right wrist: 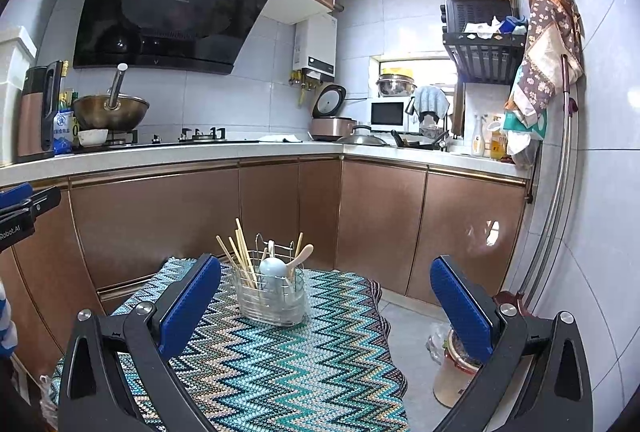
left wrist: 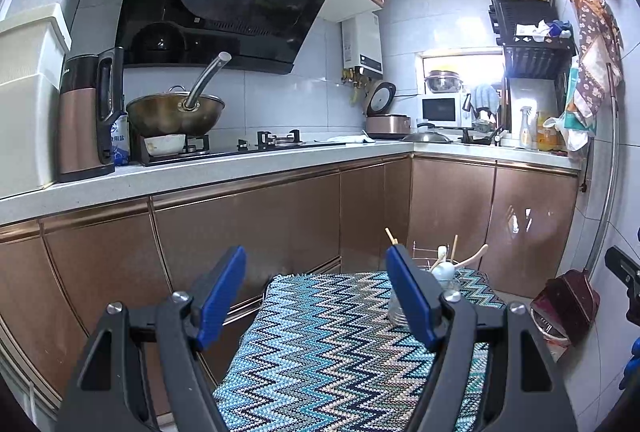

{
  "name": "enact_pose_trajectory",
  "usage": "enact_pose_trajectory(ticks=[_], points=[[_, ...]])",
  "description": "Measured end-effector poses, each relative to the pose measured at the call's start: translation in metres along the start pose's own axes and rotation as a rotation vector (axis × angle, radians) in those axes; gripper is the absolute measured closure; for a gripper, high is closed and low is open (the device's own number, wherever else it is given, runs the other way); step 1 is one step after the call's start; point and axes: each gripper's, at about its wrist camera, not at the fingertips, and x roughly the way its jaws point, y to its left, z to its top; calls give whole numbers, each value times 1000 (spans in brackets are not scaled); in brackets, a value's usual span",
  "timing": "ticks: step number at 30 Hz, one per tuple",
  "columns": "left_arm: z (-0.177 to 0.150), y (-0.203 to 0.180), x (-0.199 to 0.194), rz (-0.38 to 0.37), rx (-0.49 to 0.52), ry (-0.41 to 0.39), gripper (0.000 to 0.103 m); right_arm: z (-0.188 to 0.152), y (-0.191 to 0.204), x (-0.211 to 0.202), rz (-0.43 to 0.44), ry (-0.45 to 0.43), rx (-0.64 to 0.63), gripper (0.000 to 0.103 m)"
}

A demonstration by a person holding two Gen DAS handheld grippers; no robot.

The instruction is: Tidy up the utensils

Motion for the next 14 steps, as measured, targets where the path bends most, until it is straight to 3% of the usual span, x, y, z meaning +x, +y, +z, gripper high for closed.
enact_pose_trajectory(ticks=[14], points=[[2, -4, -2, -14, 3, 9, 32, 2, -3, -6, -16, -21, -7, 0]])
